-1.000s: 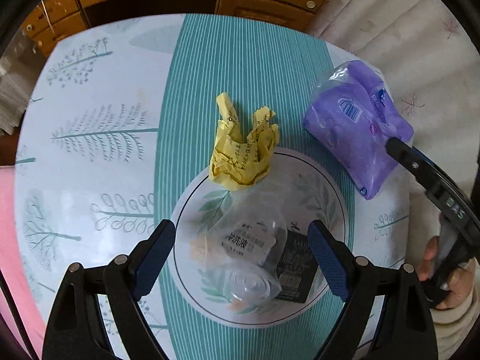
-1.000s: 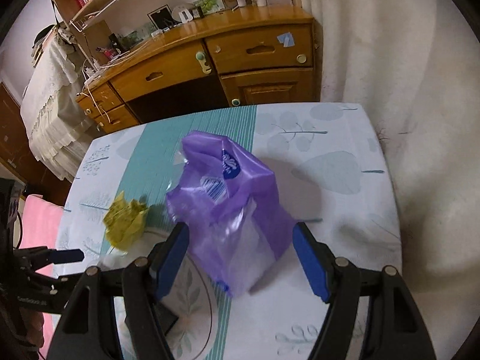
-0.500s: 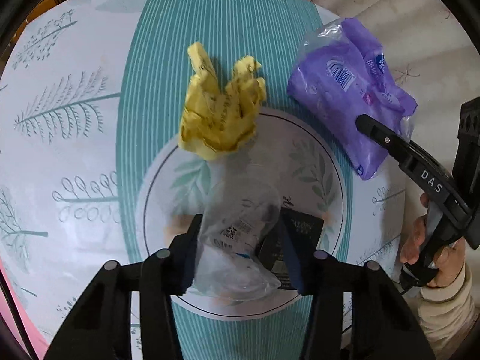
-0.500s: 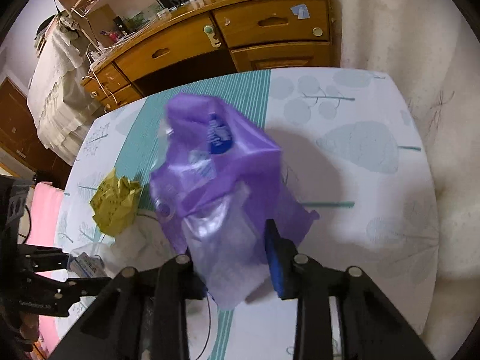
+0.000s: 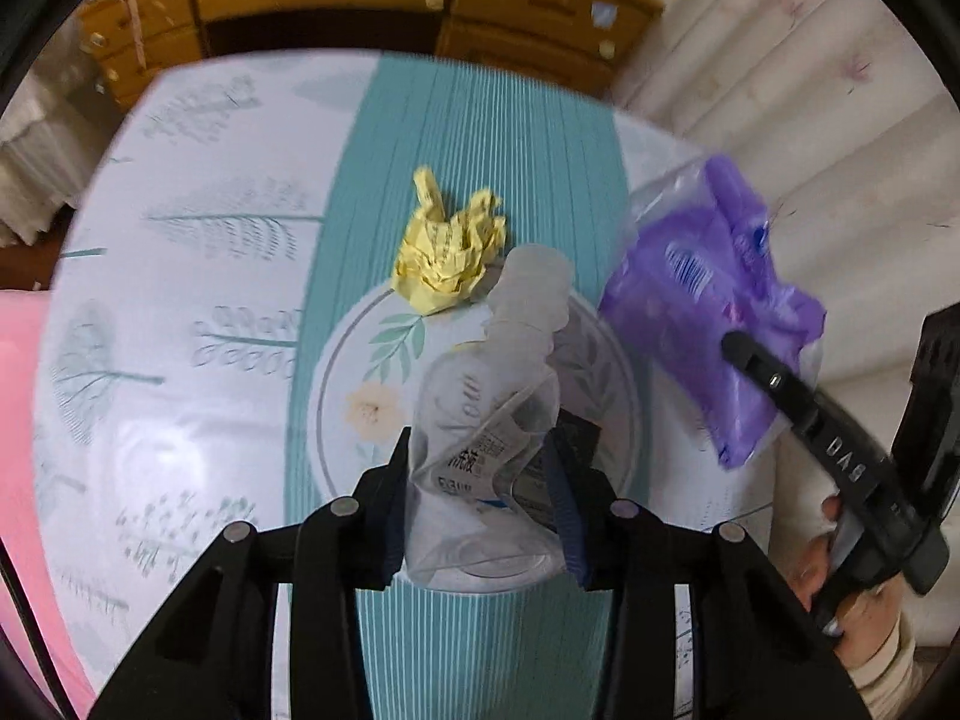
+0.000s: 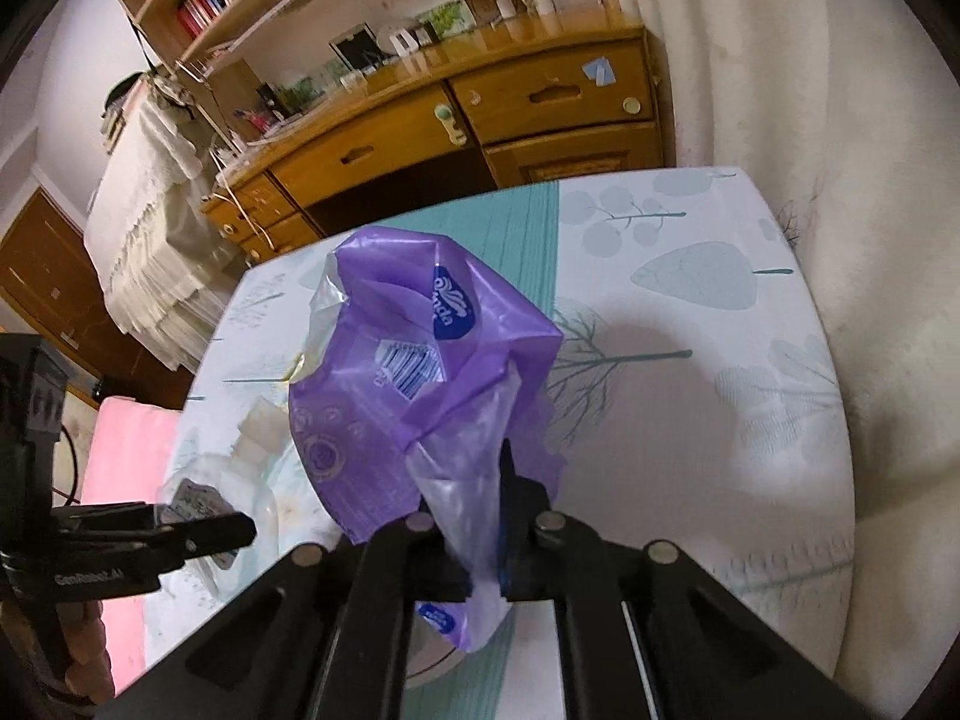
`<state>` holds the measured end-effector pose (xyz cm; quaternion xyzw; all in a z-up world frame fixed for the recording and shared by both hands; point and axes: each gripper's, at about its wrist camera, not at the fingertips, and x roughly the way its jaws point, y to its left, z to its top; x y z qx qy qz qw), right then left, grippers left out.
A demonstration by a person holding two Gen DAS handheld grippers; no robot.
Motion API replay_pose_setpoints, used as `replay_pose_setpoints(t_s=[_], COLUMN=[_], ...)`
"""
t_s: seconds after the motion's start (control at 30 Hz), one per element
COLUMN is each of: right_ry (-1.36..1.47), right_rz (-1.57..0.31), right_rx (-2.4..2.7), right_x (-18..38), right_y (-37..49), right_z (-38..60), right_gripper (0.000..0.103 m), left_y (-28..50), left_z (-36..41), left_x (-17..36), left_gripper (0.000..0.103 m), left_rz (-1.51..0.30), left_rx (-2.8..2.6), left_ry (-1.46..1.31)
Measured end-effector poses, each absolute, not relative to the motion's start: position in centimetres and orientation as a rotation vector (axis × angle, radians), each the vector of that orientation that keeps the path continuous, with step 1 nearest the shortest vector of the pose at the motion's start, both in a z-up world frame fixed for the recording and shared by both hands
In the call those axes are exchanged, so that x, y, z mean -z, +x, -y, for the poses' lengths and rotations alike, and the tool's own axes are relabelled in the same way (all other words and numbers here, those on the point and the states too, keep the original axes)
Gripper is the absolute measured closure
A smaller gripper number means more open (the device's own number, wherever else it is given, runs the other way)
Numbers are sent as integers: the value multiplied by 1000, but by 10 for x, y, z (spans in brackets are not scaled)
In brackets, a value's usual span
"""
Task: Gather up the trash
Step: 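Grasp the clear plastic bottle with the left tool while the right tool grasps the purple bag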
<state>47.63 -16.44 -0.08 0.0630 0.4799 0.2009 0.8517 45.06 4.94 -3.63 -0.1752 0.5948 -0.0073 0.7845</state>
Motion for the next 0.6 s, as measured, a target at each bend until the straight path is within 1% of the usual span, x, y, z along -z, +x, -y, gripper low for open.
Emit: replay_pose_setpoints(t_s=[0.17,0.37,0.6], right_ry=[136,125,90], right_rz=[-975,-948,-912], right_rx=[-425,-414,-377], right_x=[-21,-42,-69], right_y=[438,384,295], right_z=[161,153,137], right_gripper=[99,99,99], left_y=[403,351,276], left_z=[-42,-49,-57], left_x=[-1,-28,-67], left_gripper=[64,64,64], left_rz=[-1183,-1135,-1069], left_rx=[-51,-64,-2], left_ry=[-330,-301,-241])
